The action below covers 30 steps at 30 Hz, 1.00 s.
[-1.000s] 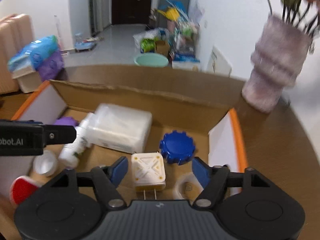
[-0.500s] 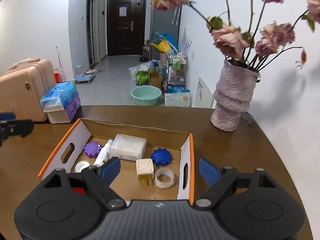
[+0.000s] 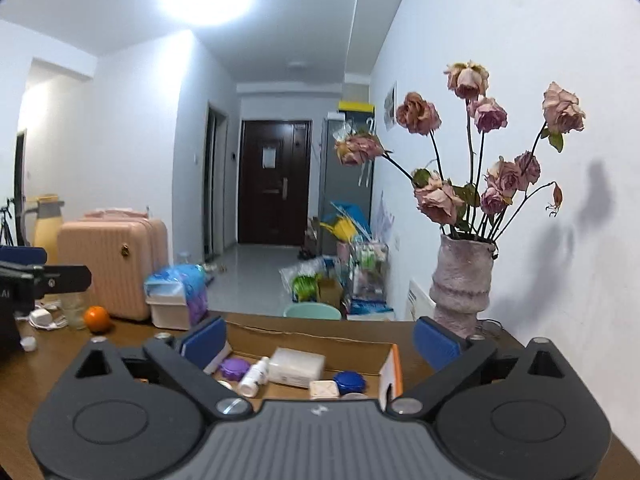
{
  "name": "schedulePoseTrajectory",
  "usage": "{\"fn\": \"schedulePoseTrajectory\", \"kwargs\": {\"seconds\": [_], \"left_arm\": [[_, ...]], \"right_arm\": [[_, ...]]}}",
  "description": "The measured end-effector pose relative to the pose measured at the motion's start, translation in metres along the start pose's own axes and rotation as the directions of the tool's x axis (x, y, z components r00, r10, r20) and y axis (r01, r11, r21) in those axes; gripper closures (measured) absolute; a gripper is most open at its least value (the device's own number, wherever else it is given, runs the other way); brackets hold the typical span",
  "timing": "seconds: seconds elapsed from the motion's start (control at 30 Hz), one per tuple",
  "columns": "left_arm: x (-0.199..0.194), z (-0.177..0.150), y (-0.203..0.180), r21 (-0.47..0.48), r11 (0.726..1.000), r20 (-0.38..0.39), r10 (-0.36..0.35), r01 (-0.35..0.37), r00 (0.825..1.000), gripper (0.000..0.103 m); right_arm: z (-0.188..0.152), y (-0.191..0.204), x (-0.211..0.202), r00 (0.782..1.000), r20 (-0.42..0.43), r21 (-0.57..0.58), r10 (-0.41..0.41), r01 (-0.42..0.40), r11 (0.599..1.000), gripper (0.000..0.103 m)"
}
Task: Organize rigid objects
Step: 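Withdraw both grippers from the box back toward the green spray bottle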
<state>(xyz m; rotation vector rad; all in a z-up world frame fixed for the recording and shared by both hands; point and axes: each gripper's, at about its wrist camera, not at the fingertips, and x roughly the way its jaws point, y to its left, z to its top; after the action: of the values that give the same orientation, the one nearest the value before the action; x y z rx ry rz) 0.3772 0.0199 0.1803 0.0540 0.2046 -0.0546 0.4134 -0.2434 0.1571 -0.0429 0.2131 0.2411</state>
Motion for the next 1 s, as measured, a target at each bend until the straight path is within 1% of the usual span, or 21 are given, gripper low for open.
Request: {"fn": "schedulePoseTrajectory", "kwargs": {"seconds": [0.13, 0.23, 0.37, 0.53, 0.6, 0.63, 0.7, 0.77, 0.87, 0.93, 1.0], "left_arm": [[-0.017, -0.007, -0.004, 0.019, 1.000, 0.018, -0.015, 0.015, 1.000, 0.000], [-0.022, -0.012, -0.002, 0.000, 1.000, 0.015, -0.027, 0.027, 1.000, 0.000], [-0.029, -0.023, 0.001, -0.029, 0.999, -0.001, -0.023, 0.023, 1.000, 0.000], [-0.059, -0.042, 0.012, -0.093, 0.994, -0.004, -0.053, 0.052, 0.999, 0.000], [-0.076, -0.052, 0.016, -0.098, 0.992, 0.018, -0.074, 0.075, 0.997, 0.000], [-0.087, -0.061, 0.019, -0.101, 0.991, 0.035, -0.080, 0.083, 0.996, 0.000], [-0.105, -0.080, 0.022, -0.112, 0.992, 0.044, -0.055, 0.060, 0.997, 0.000], [-0.125, -0.105, 0.025, -0.111, 0.993, 0.041, -0.031, 0.036, 0.999, 0.000], [-0.154, -0.138, 0.028, -0.068, 0.998, 0.024, -0.005, 0.006, 1.000, 0.000], [-0.171, -0.157, 0.029, -0.053, 0.998, 0.000, 0.022, -0.022, 1.000, 0.000], [-0.183, -0.170, 0.032, -0.060, 0.998, -0.037, 0.008, -0.010, 0.999, 0.000]], "right_arm": [[-0.006, 0.008, -0.006, 1.000, 0.012, 0.007, -0.004, 0.004, 1.000, 0.002], [-0.013, 0.009, -0.010, 1.000, 0.021, 0.023, -0.001, 0.000, 1.000, 0.002], [-0.025, 0.007, -0.015, 1.000, 0.017, 0.041, -0.013, 0.013, 0.999, 0.002], [-0.044, 0.012, -0.043, 0.999, 0.039, 0.048, -0.007, 0.005, 0.999, 0.001], [-0.054, 0.014, -0.058, 0.999, 0.033, 0.046, -0.001, 0.000, 0.999, 0.001], [-0.060, 0.016, -0.067, 1.000, 0.028, 0.044, -0.005, 0.004, 0.999, 0.001], [-0.076, 0.019, -0.088, 1.000, 0.014, 0.035, -0.006, 0.006, 0.999, 0.000], [-0.094, 0.023, -0.109, 1.000, 0.018, 0.021, -0.002, 0.002, 1.000, 0.000], [-0.127, 0.028, -0.140, 1.000, 0.004, 0.004, 0.030, -0.030, 1.000, 0.000], [-0.144, 0.032, -0.156, 1.000, -0.014, -0.005, 0.028, -0.028, 1.000, 0.000], [-0.160, 0.036, -0.171, 0.999, -0.043, -0.002, 0.007, -0.008, 1.000, 0.000]]}}
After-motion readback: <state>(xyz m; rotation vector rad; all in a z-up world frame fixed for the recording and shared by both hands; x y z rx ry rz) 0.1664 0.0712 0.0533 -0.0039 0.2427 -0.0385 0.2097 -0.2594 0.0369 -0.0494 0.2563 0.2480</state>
